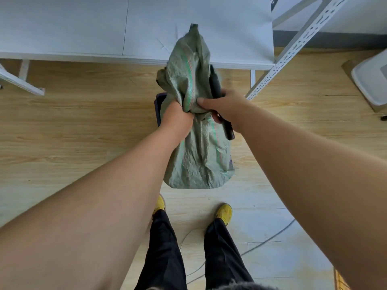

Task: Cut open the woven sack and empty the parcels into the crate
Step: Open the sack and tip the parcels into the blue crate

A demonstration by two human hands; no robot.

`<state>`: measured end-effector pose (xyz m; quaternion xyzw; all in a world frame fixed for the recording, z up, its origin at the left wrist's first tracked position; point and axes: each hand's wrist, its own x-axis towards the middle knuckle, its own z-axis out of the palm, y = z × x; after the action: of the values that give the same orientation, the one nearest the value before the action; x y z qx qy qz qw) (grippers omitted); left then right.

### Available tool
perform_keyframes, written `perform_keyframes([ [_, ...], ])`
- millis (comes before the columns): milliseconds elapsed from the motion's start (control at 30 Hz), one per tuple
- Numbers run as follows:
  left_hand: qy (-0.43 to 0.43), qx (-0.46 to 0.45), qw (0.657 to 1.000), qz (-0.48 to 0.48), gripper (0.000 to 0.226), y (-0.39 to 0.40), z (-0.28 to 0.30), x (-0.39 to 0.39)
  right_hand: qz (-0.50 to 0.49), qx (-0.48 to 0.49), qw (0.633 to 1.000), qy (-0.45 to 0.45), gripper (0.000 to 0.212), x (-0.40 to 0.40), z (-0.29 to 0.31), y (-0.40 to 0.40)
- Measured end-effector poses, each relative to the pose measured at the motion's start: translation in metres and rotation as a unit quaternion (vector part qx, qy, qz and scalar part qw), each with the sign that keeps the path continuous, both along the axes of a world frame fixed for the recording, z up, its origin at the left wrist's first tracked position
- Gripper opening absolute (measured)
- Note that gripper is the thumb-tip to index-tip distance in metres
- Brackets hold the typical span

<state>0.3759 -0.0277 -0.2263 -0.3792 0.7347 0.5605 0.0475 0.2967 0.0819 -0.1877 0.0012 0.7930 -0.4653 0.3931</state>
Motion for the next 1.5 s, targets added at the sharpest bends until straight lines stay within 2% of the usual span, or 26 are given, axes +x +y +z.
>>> perform_keyframes([
  [67,0.051,-0.014,0.998,0.020,0.020,-0.002,0.007,-0.001,-0.031,-0.068,0.997,-0.011,0.019,-0.006,0.008,-0.004],
  [200,0.182,-0.030,0.981,0.067,0.033,0.000,0.021,0.004,-0.066,-0.143,0.987,0.018,0.011,-0.009,0.020,-0.010],
  [267,0.216,-0.063,0.973,0.048,0.041,0.001,0.024,0.007,-0.084,-0.159,0.984,0.018,0.008,-0.007,0.021,-0.011],
  [367,0.230,-0.062,0.971,0.013,0.050,-0.001,0.025,0.012,-0.089,-0.152,0.984,0.012,0.007,-0.005,0.022,-0.009],
  [467,0.251,-0.050,0.966,0.036,0.063,0.002,0.026,0.016,-0.126,-0.190,0.973,-0.025,0.005,-0.005,0.022,-0.006],
  [533,0.213,-0.080,0.972,0.051,0.083,0.003,0.021,0.018,-0.145,-0.191,0.969,-0.055,0.007,-0.003,0.020,-0.004],
  [600,0.125,-0.091,0.988,0.000,0.093,0.001,0.016,0.017,-0.141,-0.183,0.969,-0.081,0.006,0.000,0.018,-0.002],
  [700,0.049,-0.032,0.997,-0.052,0.069,-0.008,0.019,0.007,-0.115,-0.180,0.974,-0.076,0.008,-0.002,0.015,0.002],
  [767,0.045,-0.056,0.997,-0.008,0.052,-0.015,0.028,-0.004,-0.101,-0.187,0.977,-0.035,0.016,-0.005,0.015,0.004],
  [833,0.085,-0.099,0.990,0.062,0.038,-0.016,0.037,-0.012,-0.095,-0.208,0.973,0.011,0.024,-0.007,0.016,0.005],
  [900,0.113,-0.103,0.982,0.112,0.032,-0.011,0.043,-0.013,-0.104,-0.219,0.969,0.035,0.028,-0.005,0.016,0.003],
  [1033,0.080,-0.117,0.987,0.077,0.036,-0.008,0.046,-0.012,-0.113,-0.198,0.973,0.036,0.019,-0.003,0.021,0.003],
  [1167,0.150,-0.142,0.974,0.086,0.039,-0.011,0.064,-0.018,-0.146,-0.262,0.954,0.008,0.014,-0.013,0.033,0.000],
  [1267,0.102,-0.136,0.985,0.041,0.043,-0.011,0.059,-0.013,-0.131,-0.215,0.968,-0.008,0.014,-0.007,0.033,-0.001],
  [1367,0.114,-0.133,0.981,0.081,0.039,-0.015,0.060,-0.010,-0.130,-0.236,0.963,-0.017,0.015,-0.005,0.036,-0.001],
  [1500,0.108,-0.146,0.979,0.088,0.040,-0.017,0.066,-0.010,-0.099,-0.225,0.969,0.030,0.019,-0.005,0.040,0.002],
])
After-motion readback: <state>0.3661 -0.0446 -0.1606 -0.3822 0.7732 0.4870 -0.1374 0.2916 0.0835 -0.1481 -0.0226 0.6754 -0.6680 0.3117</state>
